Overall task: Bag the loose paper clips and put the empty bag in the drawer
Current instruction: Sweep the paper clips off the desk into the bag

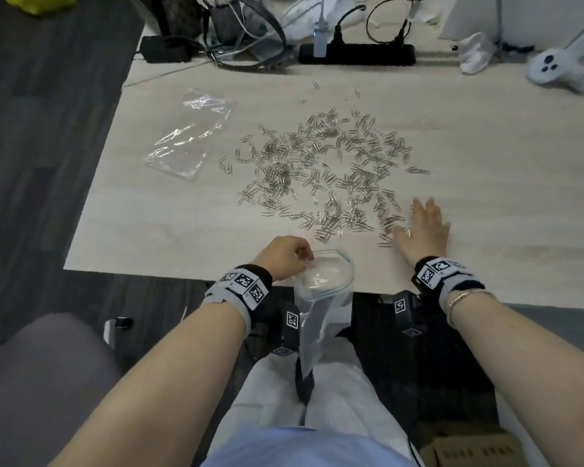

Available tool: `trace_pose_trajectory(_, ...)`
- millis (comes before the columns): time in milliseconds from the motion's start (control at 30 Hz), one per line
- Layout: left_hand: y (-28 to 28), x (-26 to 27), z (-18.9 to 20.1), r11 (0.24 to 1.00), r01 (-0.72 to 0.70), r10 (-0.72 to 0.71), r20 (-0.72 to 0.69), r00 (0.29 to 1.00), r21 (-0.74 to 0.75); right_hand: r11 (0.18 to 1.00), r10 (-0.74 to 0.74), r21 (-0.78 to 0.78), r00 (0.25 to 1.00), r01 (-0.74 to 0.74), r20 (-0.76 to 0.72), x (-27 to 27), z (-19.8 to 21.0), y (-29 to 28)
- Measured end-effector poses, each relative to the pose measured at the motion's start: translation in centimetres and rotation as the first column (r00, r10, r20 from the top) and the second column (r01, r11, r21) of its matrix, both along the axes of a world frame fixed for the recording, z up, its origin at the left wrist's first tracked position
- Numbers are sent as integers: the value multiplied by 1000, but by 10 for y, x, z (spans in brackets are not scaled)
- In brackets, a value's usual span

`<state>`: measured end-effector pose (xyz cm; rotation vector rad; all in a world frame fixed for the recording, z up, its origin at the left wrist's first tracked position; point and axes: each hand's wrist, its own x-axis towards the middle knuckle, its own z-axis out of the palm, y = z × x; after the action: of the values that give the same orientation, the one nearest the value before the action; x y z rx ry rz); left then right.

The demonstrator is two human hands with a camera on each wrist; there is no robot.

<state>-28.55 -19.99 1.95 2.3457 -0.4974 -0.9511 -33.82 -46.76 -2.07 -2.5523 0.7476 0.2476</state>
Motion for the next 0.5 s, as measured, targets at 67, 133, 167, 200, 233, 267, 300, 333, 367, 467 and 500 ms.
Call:
trace_pose_trajectory(67,-1,-3,-4,999,-31,32,-10,999,11,1000,12,18,999,-11,-32,2,-8,-1)
trace_pose_trajectory(133,-2,-5,-8,997,-77,77,-26,997,7,999,33,35,999,-32,-43,5,-15,2)
trace_pose_trajectory(167,-2,-7,-10,996,-94,94,-31,995,10,998,54,29,997,-52,-47,7,-18,5)
trace_pose_trajectory(200,-2,-7,-11,995,-103,104,-30,994,15,997,74,21,996,-73,-46,11,-20,8)
trace_pose_trajectory(233,-3,-8,-12,993,-114,114,-28,993,19,995,96,20,994,-96,-42,15,-21,13)
trace_pose_trajectory(267,-3,-8,-13,992,-129,129,-27,991,18,992,126,22,991,-125,-36,20,-21,18)
trace_pose_trajectory(300,-2,-8,-13,990,-143,143,-25,989,16,986,163,27,986,-162,-30,25,-21,24)
trace_pose_trajectory(333,-2,-8,-14,988,-154,154,-23,988,15,979,204,35,979,-203,-25,30,-22,31)
trace_pose_trajectory(367,-2,-8,-14,987,-163,163,-23,986,16,969,245,48,969,-243,-21,35,-22,37)
trace_pose_trajectory(467,-1,-6,-16,984,-178,178,-15,984,12,924,376,81,927,-374,-9,46,-22,57)
trace_pose_trajectory(500,-2,-6,-16,983,-182,182,-9,983,10,903,421,95,907,-418,-8,49,-22,62)
